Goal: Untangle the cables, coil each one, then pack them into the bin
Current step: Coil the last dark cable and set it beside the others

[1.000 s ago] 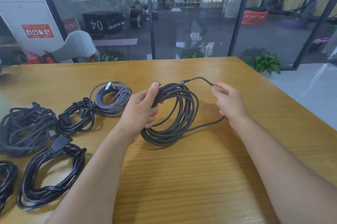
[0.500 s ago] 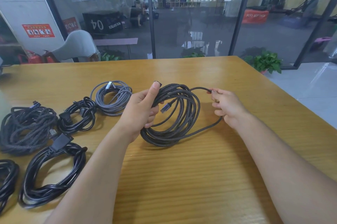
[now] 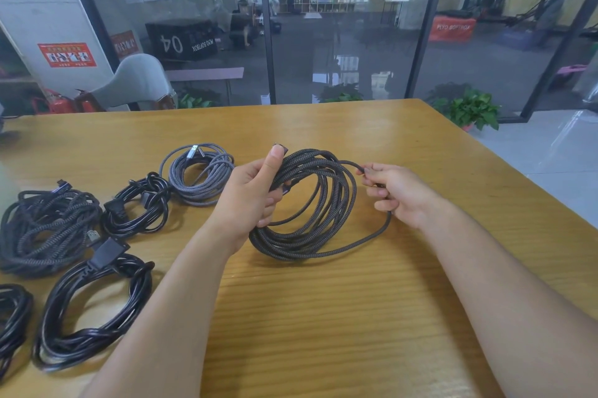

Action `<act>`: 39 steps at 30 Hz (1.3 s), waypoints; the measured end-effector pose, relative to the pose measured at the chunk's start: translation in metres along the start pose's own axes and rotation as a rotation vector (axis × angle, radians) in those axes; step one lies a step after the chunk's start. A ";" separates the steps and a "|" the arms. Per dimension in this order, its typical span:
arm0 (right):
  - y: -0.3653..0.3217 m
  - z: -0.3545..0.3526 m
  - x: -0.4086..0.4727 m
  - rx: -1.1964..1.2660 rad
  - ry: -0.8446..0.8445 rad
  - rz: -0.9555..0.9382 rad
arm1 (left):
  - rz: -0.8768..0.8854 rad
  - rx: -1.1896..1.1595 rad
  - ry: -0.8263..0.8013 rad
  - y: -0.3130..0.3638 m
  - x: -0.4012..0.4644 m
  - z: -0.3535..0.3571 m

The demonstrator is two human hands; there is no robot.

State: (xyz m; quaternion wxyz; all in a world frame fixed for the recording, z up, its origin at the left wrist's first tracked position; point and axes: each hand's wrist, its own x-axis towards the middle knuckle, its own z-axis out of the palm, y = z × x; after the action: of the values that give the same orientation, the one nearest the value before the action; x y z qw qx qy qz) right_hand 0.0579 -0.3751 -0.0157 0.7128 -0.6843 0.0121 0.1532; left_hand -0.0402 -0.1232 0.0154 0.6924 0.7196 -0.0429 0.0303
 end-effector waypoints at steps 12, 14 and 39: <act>0.000 -0.001 0.002 0.008 0.035 0.013 | 0.008 0.005 0.060 -0.004 0.003 0.000; -0.001 -0.002 0.002 0.023 0.036 0.017 | -0.005 0.012 0.048 -0.003 0.002 0.001; 0.002 0.024 -0.014 -0.442 -0.050 -0.283 | -0.064 0.079 0.035 -0.004 0.002 0.005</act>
State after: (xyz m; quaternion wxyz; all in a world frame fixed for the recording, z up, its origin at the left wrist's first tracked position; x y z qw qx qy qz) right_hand 0.0391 -0.3543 -0.0133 0.5603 -0.8143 -0.1353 0.0677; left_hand -0.0376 -0.1277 0.0111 0.6647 0.7467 -0.0066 0.0226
